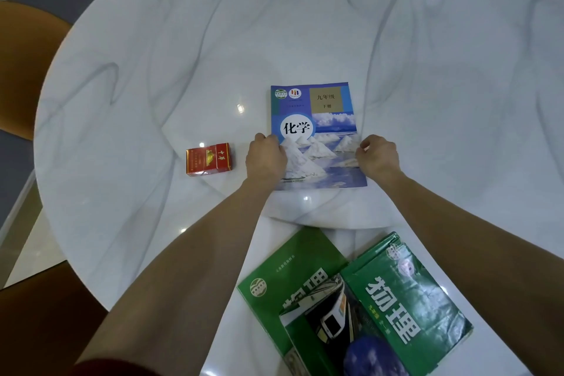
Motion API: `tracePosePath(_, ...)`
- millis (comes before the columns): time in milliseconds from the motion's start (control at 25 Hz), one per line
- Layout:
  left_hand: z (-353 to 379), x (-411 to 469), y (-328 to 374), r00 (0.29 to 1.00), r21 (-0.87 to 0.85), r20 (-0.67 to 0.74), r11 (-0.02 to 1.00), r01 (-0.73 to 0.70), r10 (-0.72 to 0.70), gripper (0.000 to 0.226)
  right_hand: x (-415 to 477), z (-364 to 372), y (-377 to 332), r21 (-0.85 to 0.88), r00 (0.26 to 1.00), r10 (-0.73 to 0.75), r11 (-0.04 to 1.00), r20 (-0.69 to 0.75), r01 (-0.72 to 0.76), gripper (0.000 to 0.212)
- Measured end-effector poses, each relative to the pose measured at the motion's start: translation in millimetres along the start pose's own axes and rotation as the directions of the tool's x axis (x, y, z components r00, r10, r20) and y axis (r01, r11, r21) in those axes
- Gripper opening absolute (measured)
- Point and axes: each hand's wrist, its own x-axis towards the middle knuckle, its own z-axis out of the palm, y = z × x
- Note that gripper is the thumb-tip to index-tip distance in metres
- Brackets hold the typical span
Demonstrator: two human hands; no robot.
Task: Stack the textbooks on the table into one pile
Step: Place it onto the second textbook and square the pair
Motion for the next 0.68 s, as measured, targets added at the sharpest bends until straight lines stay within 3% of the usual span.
tracePosePath(320,-17,-57,24,0.947,0.205,0.102,0.925,-0.319,0.304,0.033,-51,-24,17,-0.227,0.98,-0.195,0.954,0.025,0.196,0.031)
tracePosePath(520,-13,-103,35,0.897,0.161,0.12,0.883,-0.441,0.426,0.032,-99,-32,43,-0.233,0.959,-0.282,0.935,-0.027,0.269,0.031)
tracePosePath(680,-3,-140,36,0.855,0.099,0.164,0.854,-0.51,0.492,0.033,-138,-34,77,-0.181,0.971,-0.235,0.958,-0.05,0.222,0.033)
